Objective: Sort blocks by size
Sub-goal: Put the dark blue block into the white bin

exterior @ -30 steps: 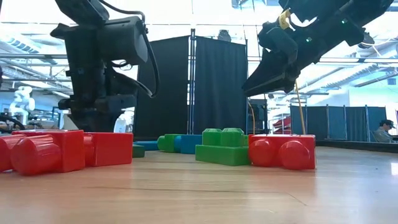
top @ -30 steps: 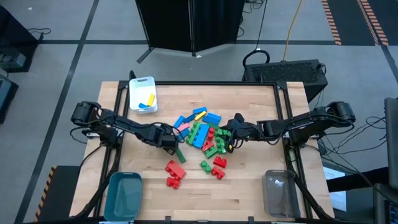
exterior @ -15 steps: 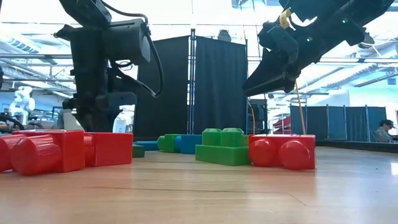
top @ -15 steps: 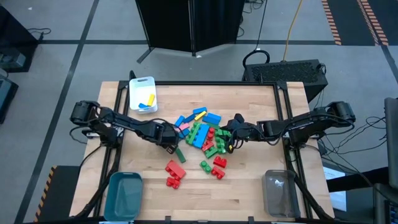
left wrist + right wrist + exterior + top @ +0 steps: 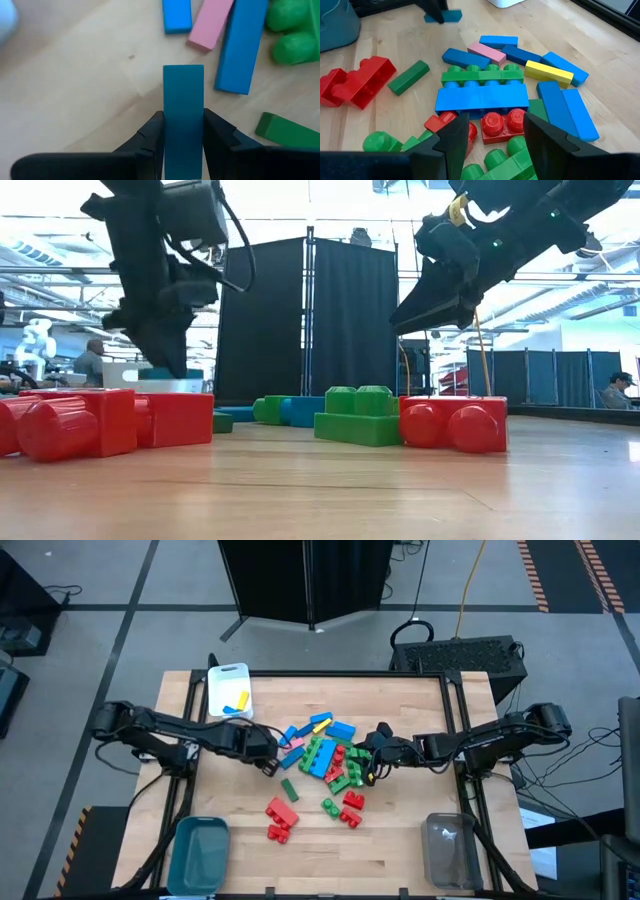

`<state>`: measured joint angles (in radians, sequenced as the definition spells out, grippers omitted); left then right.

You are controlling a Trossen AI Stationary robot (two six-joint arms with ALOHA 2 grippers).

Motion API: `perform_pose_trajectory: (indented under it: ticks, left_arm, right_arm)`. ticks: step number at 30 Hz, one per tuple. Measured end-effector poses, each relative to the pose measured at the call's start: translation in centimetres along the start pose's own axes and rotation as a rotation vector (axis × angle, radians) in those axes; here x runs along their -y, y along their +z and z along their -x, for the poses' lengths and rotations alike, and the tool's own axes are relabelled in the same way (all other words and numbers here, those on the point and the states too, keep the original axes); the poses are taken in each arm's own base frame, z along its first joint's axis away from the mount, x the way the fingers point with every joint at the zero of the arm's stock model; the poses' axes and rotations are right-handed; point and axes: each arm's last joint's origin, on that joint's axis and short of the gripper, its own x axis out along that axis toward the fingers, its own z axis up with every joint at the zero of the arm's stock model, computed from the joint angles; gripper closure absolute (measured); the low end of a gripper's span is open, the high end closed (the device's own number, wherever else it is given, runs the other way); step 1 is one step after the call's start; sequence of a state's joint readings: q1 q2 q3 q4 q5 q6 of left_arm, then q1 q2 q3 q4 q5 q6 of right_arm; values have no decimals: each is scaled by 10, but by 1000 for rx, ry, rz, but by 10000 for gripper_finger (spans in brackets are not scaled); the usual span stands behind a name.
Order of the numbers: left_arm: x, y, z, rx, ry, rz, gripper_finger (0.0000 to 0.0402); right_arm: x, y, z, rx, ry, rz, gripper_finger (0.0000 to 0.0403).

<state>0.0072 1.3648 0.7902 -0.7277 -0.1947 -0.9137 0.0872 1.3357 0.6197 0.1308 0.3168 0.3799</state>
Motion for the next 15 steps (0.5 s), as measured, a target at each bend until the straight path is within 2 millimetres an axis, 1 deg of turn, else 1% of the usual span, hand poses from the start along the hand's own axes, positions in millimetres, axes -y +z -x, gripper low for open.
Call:
perform_pose_trajectory:
  ticks: [2, 8, 15]
  left_arm:
    - [-6, 4, 6, 23, 9, 13, 315]
    - [-29, 14, 20, 69, 59, 29, 315]
    - [-49, 26, 38, 139, 45, 41, 315]
  right_arm:
    - [0, -2, 0, -16, -1, 15, 227]
    - [2, -15, 2, -151, -12, 99, 227]
    - [2, -16, 2, -157, -15, 92, 227]
